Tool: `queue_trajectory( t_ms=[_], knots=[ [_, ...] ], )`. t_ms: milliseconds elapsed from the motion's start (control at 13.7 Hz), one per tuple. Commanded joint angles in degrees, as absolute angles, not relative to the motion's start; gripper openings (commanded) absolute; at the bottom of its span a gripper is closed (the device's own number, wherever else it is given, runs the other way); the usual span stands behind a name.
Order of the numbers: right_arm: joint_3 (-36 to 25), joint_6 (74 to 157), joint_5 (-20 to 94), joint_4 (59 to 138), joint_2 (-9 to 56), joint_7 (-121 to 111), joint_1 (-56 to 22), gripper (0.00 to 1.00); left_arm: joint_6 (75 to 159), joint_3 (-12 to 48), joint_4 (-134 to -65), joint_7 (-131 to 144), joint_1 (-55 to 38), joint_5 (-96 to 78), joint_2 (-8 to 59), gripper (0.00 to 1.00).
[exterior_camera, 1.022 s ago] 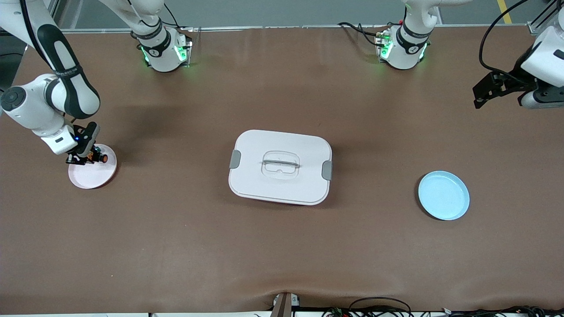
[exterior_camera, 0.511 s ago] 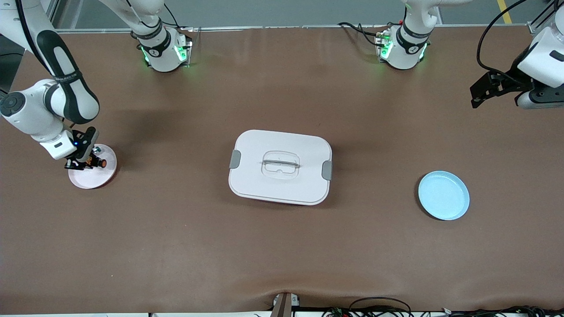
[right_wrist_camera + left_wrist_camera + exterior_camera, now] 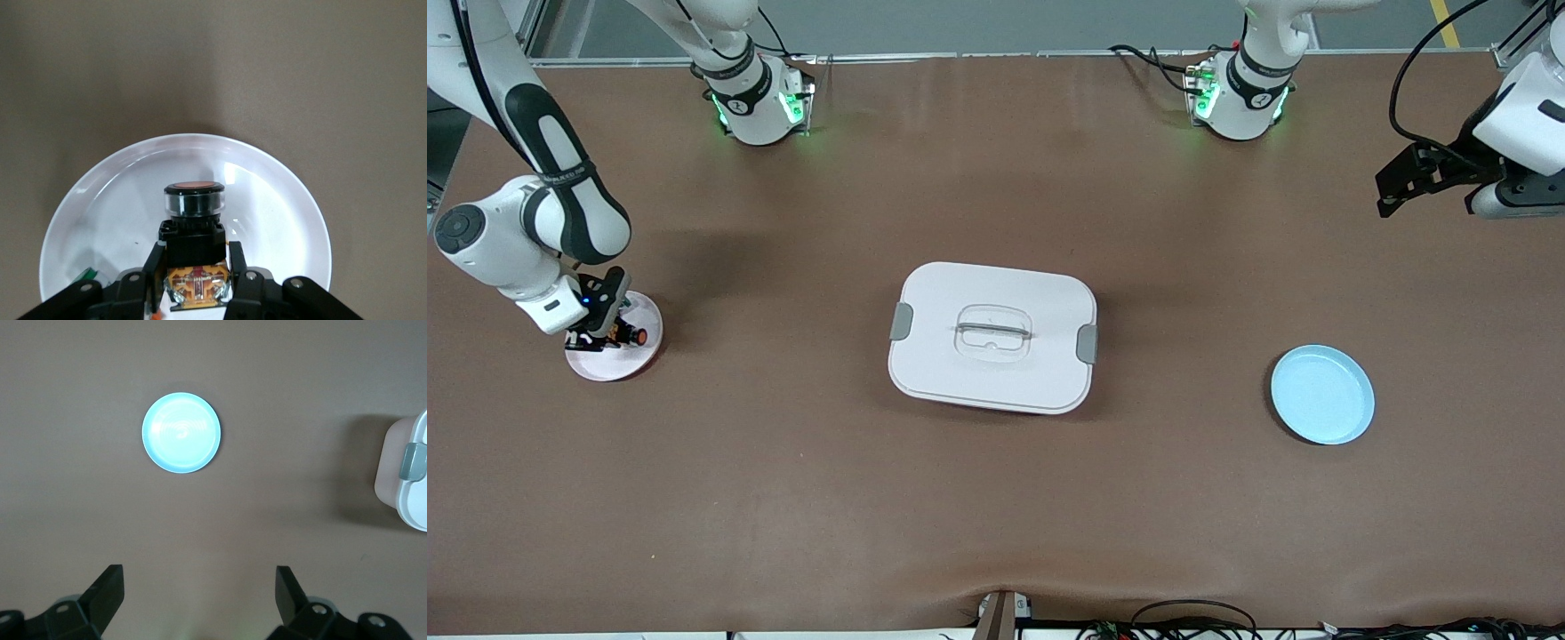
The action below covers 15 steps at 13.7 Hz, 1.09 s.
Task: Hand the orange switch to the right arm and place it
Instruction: 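Lower the switch onto the white plate with the right gripper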
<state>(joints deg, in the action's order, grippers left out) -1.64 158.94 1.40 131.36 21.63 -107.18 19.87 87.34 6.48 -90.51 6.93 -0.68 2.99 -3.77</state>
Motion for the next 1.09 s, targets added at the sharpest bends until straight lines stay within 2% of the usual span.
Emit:
queue_trajectory(
  t_ms=[0, 292, 365, 438, 511, 730, 1022],
  knots=[
    [-0.70, 158.91, 1.32, 129.46, 23.46, -109.86, 21.27, 0.00, 86.40, 5.98, -90.35, 5.63, -0.79, 2.02, -3.87, 1.00],
    [-0.70, 158.91, 1.41, 129.02, 23.99, -109.86, 21.27, 0.00, 85.61, 6.06, -90.18, 5.63, -0.79, 1.93, -3.96, 1.00],
    [-0.70, 158.73, 2.36, 128.94, 23.99, -109.25, 21.27, 0.03, 85.61, 6.06, -90.18, 5.63, -0.79, 1.93, -4.04, 1.00],
    [-0.70, 158.30, 4.64, 128.59, 23.99, -109.42, 21.01, 0.62, 85.52, 6.06, -90.18, 5.63, -0.79, 1.93, -4.04, 1.00],
    [-0.70, 158.12, 5.62, 128.41, 23.99, -109.42, 20.83, 1.00, 85.52, 6.06, -90.26, 5.63, -0.79, 1.93, -4.04, 1.00],
    [-0.70, 154.71, 6.06, 126.14, 23.82, -108.90, 20.48, 1.00, 85.43, 6.15, -90.26, 5.63, -0.79, 1.93, -4.22, 1.00],
    [-0.70, 139.61, 5.98, 117.53, 22.59, -103.99, 19.34, 1.00, 85.17, 6.24, -90.26, 5.71, -0.88, 1.93, -4.13, 1.00]
  ],
)
